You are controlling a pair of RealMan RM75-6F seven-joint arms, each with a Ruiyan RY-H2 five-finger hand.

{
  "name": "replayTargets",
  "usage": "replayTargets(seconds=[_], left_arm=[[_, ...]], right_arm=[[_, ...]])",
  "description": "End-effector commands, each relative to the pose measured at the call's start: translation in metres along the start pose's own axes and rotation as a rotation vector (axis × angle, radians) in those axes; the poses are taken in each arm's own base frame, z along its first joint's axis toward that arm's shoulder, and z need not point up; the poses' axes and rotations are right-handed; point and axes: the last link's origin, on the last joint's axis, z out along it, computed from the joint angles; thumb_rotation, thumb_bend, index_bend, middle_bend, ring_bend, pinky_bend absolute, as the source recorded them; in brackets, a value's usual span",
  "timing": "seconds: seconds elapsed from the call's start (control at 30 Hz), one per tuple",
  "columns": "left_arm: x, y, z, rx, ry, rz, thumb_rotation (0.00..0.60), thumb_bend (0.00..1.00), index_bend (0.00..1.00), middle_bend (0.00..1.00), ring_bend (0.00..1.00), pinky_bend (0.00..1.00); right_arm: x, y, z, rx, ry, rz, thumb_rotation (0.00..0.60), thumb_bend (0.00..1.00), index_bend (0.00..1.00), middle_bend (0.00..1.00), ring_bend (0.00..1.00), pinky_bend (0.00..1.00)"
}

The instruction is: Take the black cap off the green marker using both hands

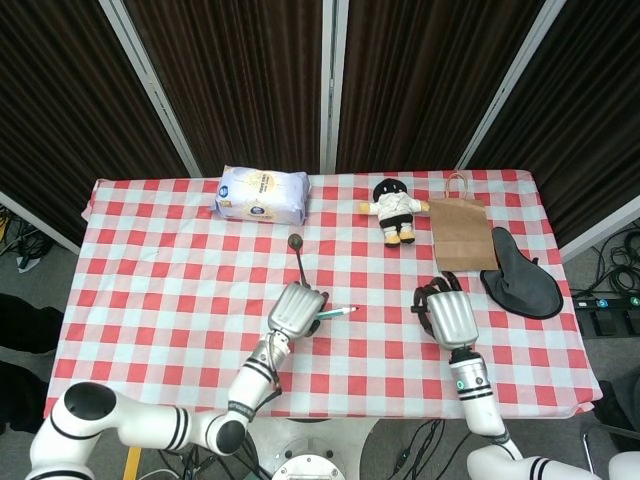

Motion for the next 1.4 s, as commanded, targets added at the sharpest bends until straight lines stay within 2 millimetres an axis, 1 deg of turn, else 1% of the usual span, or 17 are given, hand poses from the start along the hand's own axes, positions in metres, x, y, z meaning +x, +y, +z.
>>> replayTargets(seconds=[0.03,0.2,0.4,0.47,0.5,0.53,0.57,0.6,0.67,0.77,0.83,0.93,1.07,1.17,1.23,1.33,1.4], left_arm=[[-0.014,-0.021,-0.004,-0.043,-0.028,0.025,0.6,0.41,0.56,0.6,0.51,0.54],[-0.027,-0.04,-0.003,-0.02,-0.051,0.016,0.6,0.41,0.56,0.6,0.51,0.54],[-0.035,-0.051,0.0,0.008,-0.069,0.003,0.6,0.41,0.56,0.59,0.51,0.54],[-0.037,-0.054,0.0,0.013,-0.077,0.003,0.6,0.39,0.54,0.57,0.49,0.53],[-0.038,-0.055,-0.001,0.015,-0.084,0.001,0.6,0.36,0.53,0.56,0.48,0.52],[-0.039,-0.056,-0.001,0.017,-0.09,0.002,0.6,0.3,0.51,0.54,0.45,0.51],[-0.039,-0.057,-0.001,0.017,-0.095,0.003,0.6,0.28,0.49,0.53,0.44,0.5],[-0.038,-0.059,-0.002,0.017,-0.097,-0.001,0.6,0.23,0.47,0.5,0.42,0.49],[-0.036,-0.06,-0.002,0.019,-0.089,-0.01,0.6,0.18,0.45,0.48,0.4,0.48],[-0.031,-0.062,-0.003,0.025,-0.066,-0.027,0.6,0.16,0.42,0.45,0.38,0.46],[-0.028,-0.064,-0.003,0.034,-0.055,-0.048,0.6,0.14,0.39,0.43,0.36,0.45],[-0.018,-0.069,-0.003,0.053,-0.017,-0.066,0.6,0.12,0.38,0.42,0.35,0.43],[0.008,-0.079,-0.01,0.116,0.113,-0.076,0.6,0.11,0.39,0.41,0.34,0.4],[0.029,-0.096,-0.029,0.231,0.234,-0.067,0.6,0.11,0.4,0.41,0.34,0.38],[0.038,-0.112,-0.051,0.314,0.314,-0.074,0.6,0.11,0.39,0.4,0.33,0.37],[0.036,-0.141,-0.09,0.41,0.367,-0.058,0.6,0.11,0.38,0.37,0.31,0.37],[0.026,-0.162,-0.119,0.45,0.363,-0.032,0.6,0.1,0.36,0.35,0.28,0.35]], right_arm=[[-0.007,0.011,-0.007,-0.033,-0.015,0.008,0.6,0.32,0.76,0.67,0.32,0.2],[-0.018,0.021,-0.01,-0.063,-0.05,0.019,0.6,0.33,0.76,0.66,0.32,0.19],[-0.021,0.018,-0.006,-0.05,-0.049,0.033,0.6,0.32,0.76,0.66,0.31,0.19],[-0.021,0.016,-0.005,-0.039,-0.053,0.036,0.6,0.29,0.74,0.64,0.31,0.19],[-0.022,0.015,-0.005,-0.029,-0.067,0.045,0.6,0.22,0.69,0.61,0.29,0.17],[-0.022,0.015,-0.004,-0.022,-0.082,0.054,0.6,0.13,0.63,0.57,0.26,0.13],[-0.022,0.015,-0.005,-0.019,-0.099,0.064,0.6,0.07,0.59,0.54,0.23,0.1],[-0.021,0.016,-0.005,-0.021,-0.12,0.079,0.6,0.02,0.52,0.49,0.18,0.06],[-0.019,0.018,-0.004,-0.025,-0.14,0.085,0.6,0.0,0.41,0.39,0.11,0.01],[-0.016,0.02,-0.004,-0.035,-0.145,0.071,0.6,0.0,0.3,0.28,0.02,0.0],[-0.013,0.02,-0.005,-0.044,-0.142,0.067,0.6,0.0,0.27,0.26,0.0,0.0],[-0.007,0.021,-0.006,-0.05,-0.122,0.078,0.6,0.0,0.27,0.25,0.0,0.0],[0.006,0.024,-0.011,-0.055,-0.076,0.08,0.6,0.0,0.27,0.25,0.0,0.0],[0.019,0.032,-0.022,-0.072,-0.026,0.079,0.6,0.0,0.27,0.24,0.0,0.0],[0.029,0.042,-0.034,-0.1,0.01,0.086,0.6,0.0,0.27,0.24,0.01,0.0],[0.042,0.062,-0.062,-0.149,0.03,0.092,0.6,0.02,0.29,0.24,0.01,0.0],[0.051,0.078,-0.084,-0.188,0.044,0.074,0.6,0.03,0.3,0.24,0.01,0.0]])
